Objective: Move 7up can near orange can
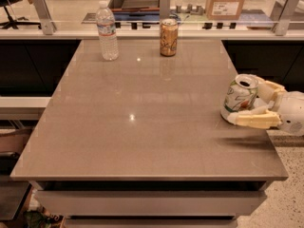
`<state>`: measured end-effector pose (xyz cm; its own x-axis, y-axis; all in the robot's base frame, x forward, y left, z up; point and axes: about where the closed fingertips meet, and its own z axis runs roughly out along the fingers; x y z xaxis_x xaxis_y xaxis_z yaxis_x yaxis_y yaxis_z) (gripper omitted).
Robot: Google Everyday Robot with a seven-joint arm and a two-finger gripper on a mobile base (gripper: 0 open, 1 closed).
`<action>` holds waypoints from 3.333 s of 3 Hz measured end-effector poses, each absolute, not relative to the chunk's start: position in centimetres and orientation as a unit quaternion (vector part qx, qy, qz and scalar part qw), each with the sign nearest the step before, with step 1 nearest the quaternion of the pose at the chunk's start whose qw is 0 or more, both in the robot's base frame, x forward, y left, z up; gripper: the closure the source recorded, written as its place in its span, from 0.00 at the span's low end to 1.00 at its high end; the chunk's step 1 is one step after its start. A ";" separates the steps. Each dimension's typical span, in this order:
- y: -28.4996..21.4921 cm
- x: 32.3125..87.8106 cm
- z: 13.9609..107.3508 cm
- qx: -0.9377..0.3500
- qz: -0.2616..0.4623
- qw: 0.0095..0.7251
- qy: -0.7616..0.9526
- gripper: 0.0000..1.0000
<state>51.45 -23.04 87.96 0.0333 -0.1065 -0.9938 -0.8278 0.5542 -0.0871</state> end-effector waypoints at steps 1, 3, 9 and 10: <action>-22.8 51.5 88.0 -0.372 0.294 0.616 0.629 0.40; -22.3 51.6 88.1 -0.375 0.297 0.615 0.627 0.87; -21.5 67.3 97.8 -0.335 0.227 0.634 0.659 1.00; -20.8 71.2 98.4 -0.334 0.220 0.645 0.651 1.00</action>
Offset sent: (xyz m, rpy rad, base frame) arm 0.0004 0.0022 0.0006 0.0007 -0.0012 0.0040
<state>71.21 -20.77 98.43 0.0556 -0.1519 -0.9868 -0.7190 0.6797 -0.1452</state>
